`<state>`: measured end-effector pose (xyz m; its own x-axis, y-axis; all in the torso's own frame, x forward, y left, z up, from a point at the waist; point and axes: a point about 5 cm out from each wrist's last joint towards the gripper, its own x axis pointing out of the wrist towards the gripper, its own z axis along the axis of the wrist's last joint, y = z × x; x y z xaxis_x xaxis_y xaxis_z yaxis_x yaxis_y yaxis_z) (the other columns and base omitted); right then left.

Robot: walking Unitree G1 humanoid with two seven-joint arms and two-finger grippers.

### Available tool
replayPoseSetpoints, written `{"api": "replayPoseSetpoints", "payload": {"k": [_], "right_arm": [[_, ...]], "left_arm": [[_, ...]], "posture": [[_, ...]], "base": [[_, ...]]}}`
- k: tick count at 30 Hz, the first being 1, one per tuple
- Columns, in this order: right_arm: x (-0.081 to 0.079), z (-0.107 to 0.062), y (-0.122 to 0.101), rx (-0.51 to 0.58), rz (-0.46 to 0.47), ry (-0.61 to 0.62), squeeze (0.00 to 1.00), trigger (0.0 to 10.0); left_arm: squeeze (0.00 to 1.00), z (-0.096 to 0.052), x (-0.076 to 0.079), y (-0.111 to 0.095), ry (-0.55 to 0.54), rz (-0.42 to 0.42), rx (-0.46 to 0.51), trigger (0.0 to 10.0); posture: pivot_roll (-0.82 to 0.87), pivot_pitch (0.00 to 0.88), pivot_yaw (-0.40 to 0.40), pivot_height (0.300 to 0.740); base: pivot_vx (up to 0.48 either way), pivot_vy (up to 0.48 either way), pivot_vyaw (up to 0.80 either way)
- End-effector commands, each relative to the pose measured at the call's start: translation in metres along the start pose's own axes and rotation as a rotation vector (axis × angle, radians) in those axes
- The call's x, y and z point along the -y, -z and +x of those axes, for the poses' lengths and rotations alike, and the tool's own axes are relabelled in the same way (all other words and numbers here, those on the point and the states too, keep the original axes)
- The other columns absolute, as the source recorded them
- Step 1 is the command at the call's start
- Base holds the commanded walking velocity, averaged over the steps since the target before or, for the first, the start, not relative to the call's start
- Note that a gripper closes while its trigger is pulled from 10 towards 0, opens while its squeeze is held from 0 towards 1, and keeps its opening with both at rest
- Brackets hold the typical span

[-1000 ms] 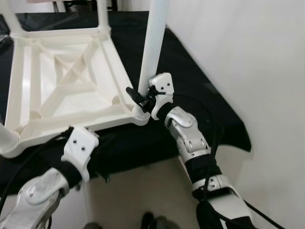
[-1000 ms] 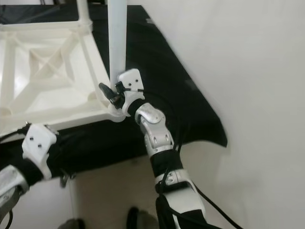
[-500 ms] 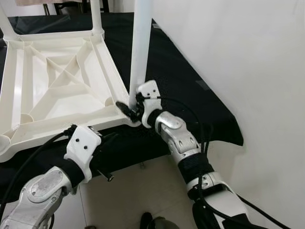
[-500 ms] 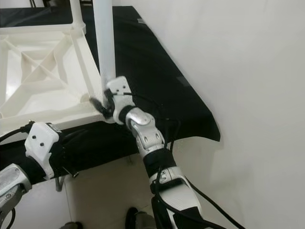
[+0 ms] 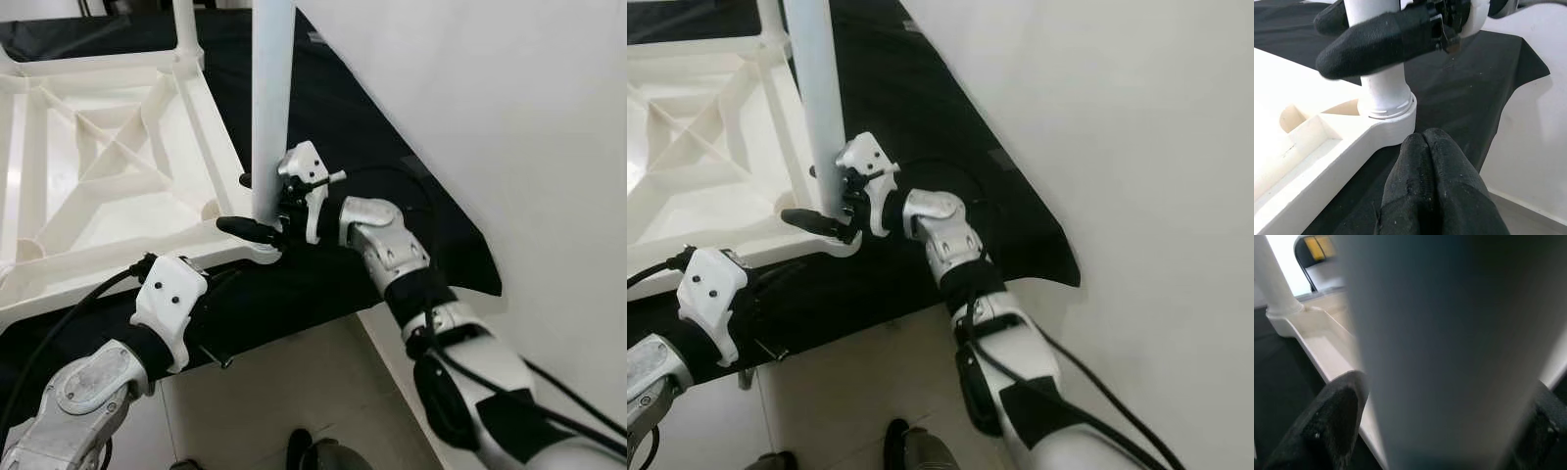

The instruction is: Building children table

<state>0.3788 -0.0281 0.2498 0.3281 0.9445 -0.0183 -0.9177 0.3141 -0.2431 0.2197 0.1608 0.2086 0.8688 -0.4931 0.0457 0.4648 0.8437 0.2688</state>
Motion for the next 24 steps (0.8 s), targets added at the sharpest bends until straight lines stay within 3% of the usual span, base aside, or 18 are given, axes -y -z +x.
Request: {"api": "replayPoseSetpoints", "payload": {"k": [1, 2, 3, 16, 19, 21, 23, 24], "right_arm": [[-0.004, 0.006, -0.001, -0.007, -0.009, -0.028, 0.00, 8.9], [-0.003, 0.005, -0.002, -0.012, -0.007, -0.029, 0.00, 7.7], [-0.002, 0.004, 0.000, -0.026, -0.014, -0.054, 0.00, 0.0], [0.006, -0.008, 0.007, -0.076, -0.024, -0.077, 0.00, 0.0], [0.009, -0.013, 0.012, -0.086, -0.018, -0.030, 0.00, 0.0], [0.014, -0.023, 0.026, -0.107, 0.012, 0.126, 0.00, 0.0], [0.014, -0.023, 0.026, -0.107, 0.012, 0.126, 0.00, 0.0], [0.015, -0.026, 0.037, -0.126, 0.052, 0.228, 0.00, 0.0]], "left_arm": [[0.00, -0.002, 0.002, 0.002, 0.005, 0.005, -0.016, 10.0], [0.00, -0.002, 0.002, 0.002, 0.003, 0.006, -0.016, 10.0], [0.00, -0.003, 0.002, 0.002, 0.002, 0.008, -0.016, 10.0], [0.00, -0.002, 0.001, 0.001, -0.002, 0.010, -0.016, 10.0], [0.00, -0.002, 0.002, 0.001, 0.003, 0.008, -0.016, 10.0], [0.00, -0.003, 0.001, 0.001, 0.000, 0.008, -0.018, 10.0], [0.00, -0.003, 0.001, 0.001, 0.000, 0.008, -0.018, 10.0], [0.00, -0.003, 0.001, 0.002, -0.001, 0.009, -0.018, 10.0]], "posture": [[0.15, 0.249, -0.183, 0.740], [0.15, 0.249, -0.183, 0.740], [0.15, 0.250, -0.185, 0.740], [0.14, 0.255, -0.185, 0.740], [0.13, 0.255, -0.186, 0.740], [0.12, 0.258, -0.191, 0.740], [0.12, 0.258, -0.191, 0.740], [0.12, 0.258, -0.189, 0.740]], "base": [[0.000, 0.000, 0.00], [0.000, 0.000, 0.00], [0.000, 0.000, 0.00], [0.000, 0.000, 0.00], [0.000, 0.000, 0.00], [0.000, 0.000, 0.00], [0.000, 0.000, 0.00], [0.000, 0.000, 0.00]]}}
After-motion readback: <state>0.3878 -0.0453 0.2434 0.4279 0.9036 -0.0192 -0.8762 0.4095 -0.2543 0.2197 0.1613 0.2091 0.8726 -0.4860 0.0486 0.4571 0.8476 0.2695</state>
